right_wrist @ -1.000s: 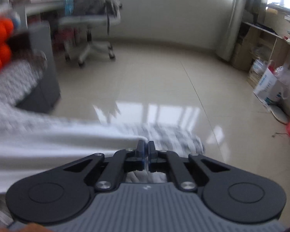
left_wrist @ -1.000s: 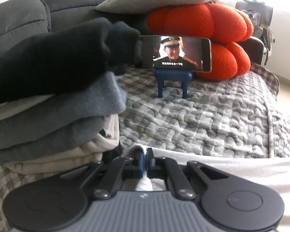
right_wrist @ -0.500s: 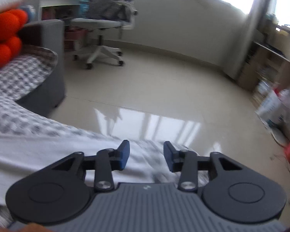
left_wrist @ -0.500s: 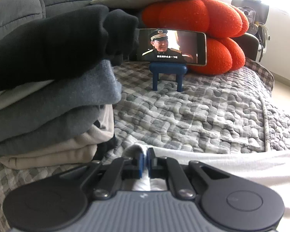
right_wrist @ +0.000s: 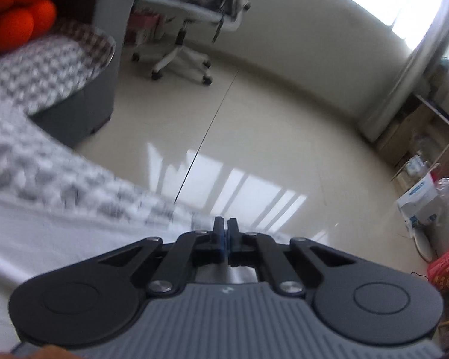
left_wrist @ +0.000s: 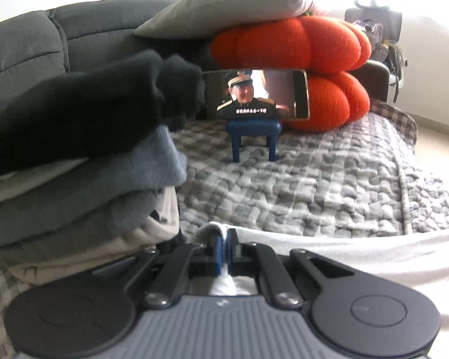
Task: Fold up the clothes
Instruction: 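Open both grippers and release the white garment onto the bed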
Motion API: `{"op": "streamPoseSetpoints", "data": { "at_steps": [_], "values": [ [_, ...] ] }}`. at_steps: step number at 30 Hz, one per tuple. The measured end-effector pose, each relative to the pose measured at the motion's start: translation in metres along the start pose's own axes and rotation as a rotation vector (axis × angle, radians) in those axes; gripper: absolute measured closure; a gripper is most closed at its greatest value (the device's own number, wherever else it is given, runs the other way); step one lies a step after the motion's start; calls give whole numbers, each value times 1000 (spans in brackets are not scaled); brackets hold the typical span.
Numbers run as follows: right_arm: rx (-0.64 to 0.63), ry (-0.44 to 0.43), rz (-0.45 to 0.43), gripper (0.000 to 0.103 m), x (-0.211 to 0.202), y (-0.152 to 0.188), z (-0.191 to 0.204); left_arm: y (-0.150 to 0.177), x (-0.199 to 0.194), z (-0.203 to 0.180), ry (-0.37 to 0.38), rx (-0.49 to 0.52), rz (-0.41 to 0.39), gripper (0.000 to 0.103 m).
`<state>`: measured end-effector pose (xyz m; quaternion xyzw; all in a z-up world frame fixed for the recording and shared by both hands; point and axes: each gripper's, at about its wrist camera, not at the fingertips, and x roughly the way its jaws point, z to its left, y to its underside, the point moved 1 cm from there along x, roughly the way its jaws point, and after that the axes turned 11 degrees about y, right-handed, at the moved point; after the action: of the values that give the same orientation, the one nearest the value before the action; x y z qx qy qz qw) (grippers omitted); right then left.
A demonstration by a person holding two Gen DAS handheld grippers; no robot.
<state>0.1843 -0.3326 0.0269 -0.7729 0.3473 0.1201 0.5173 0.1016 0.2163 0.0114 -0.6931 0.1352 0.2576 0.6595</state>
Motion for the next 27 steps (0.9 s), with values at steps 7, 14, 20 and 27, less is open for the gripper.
{"op": "streamPoseSetpoints", "data": {
  "at_steps": [7,14,20,27],
  "values": [
    [-5,106,-65,102,-1,2,2,5,10,1,-11,-30,33,99],
    [-62,143,-8,101,17,11,24,3,5,8,33,-53,103,71],
    [9,213,-121,43,-24,4,11,1,-48,28,59,-36,78,51],
    [72,-65,-187,43,-105,5,9,34,-110,62,114,-108,135,53]
  ]
}}
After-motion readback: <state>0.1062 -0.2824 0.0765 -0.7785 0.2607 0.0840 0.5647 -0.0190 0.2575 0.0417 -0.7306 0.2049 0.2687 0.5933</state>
